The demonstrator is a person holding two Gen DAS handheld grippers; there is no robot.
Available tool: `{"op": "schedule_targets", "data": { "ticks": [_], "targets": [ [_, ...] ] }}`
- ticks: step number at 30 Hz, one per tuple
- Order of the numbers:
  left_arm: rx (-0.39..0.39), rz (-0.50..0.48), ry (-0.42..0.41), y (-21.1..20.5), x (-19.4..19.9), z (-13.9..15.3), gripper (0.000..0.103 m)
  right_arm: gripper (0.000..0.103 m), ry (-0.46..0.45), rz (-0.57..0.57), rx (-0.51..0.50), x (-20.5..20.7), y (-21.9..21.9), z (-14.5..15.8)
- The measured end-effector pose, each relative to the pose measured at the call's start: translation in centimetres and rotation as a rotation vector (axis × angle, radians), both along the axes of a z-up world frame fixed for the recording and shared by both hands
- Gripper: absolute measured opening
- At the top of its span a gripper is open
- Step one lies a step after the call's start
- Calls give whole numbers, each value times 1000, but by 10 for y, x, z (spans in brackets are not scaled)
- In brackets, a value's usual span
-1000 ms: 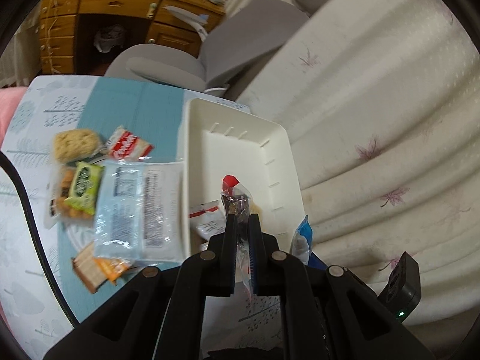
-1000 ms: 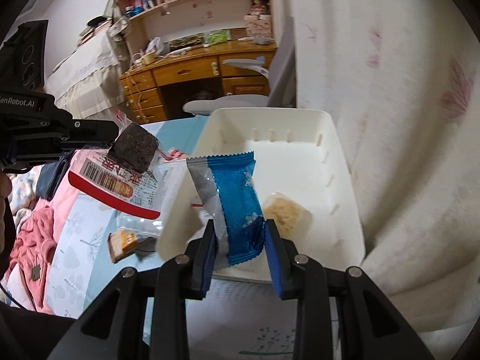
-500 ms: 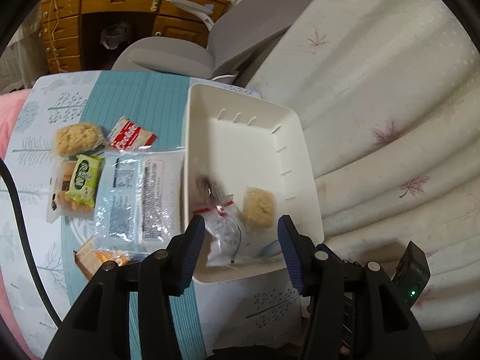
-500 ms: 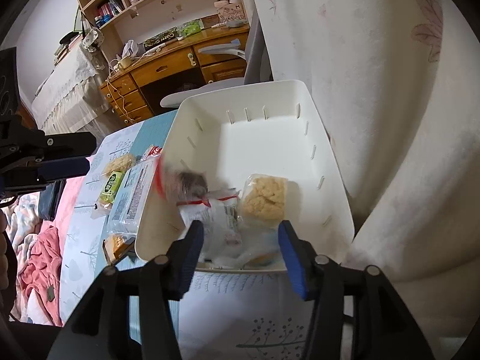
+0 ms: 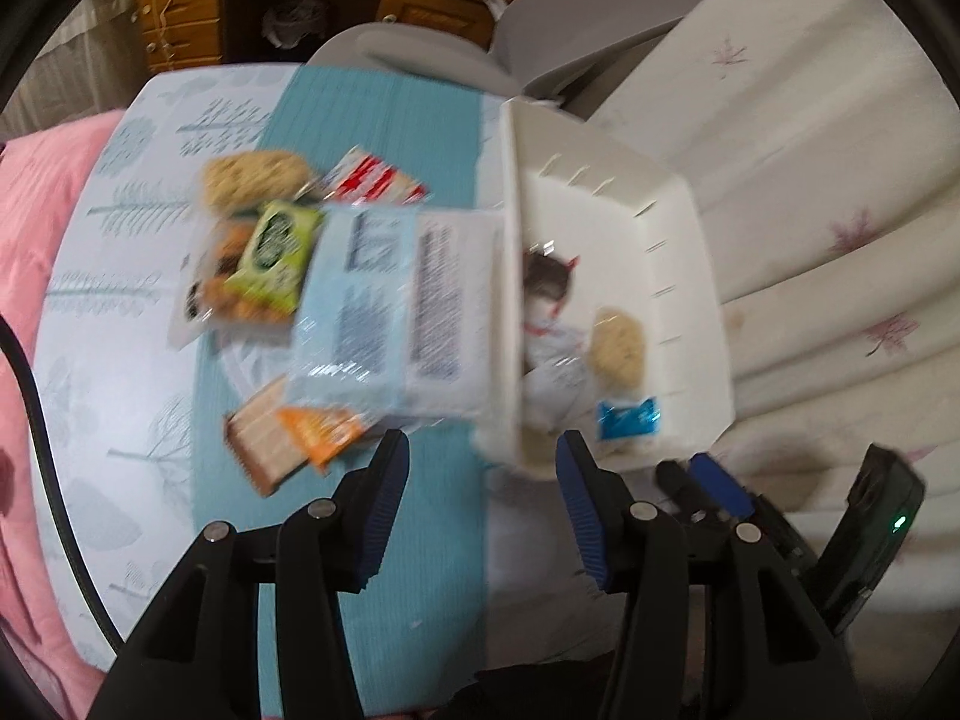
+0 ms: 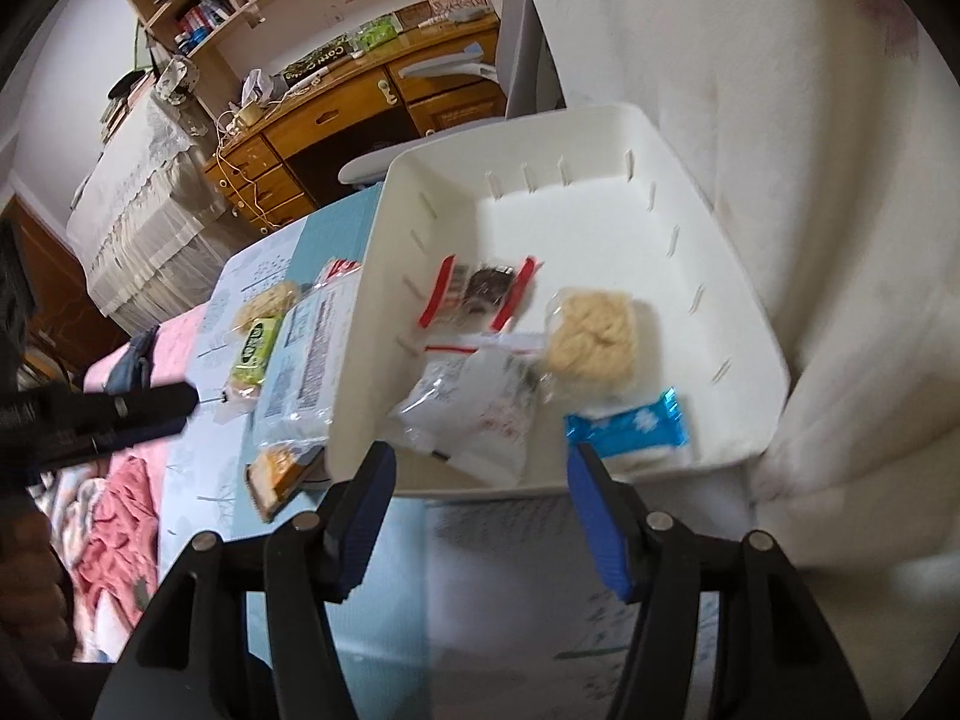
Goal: Organize snacks
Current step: 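Move both open tools back to the snack pile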
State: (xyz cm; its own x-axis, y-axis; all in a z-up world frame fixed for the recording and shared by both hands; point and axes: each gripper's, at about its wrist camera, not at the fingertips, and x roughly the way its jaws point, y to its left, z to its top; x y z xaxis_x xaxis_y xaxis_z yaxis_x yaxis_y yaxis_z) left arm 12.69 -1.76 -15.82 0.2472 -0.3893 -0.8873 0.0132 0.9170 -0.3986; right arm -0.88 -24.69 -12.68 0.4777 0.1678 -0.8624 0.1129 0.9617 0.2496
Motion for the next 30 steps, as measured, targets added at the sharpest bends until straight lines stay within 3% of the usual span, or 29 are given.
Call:
{"op": "schedule_targets", "data": {
  "ticks": [10, 14, 21, 30],
  "targets": [
    [33, 12, 64, 58, -26, -30, 50, 60, 50, -61, 113, -9, 39, -14],
    [54, 30, 79, 83, -28, -36, 63, 60, 60, -78, 126, -10, 57, -18],
    [79, 36, 81, 123, -27, -41, 68, 60, 79, -113, 140, -11, 91, -25],
    [117, -31, 83, 160, -17, -50, 74, 60, 117, -191, 176, -11, 131, -45]
  ]
}}
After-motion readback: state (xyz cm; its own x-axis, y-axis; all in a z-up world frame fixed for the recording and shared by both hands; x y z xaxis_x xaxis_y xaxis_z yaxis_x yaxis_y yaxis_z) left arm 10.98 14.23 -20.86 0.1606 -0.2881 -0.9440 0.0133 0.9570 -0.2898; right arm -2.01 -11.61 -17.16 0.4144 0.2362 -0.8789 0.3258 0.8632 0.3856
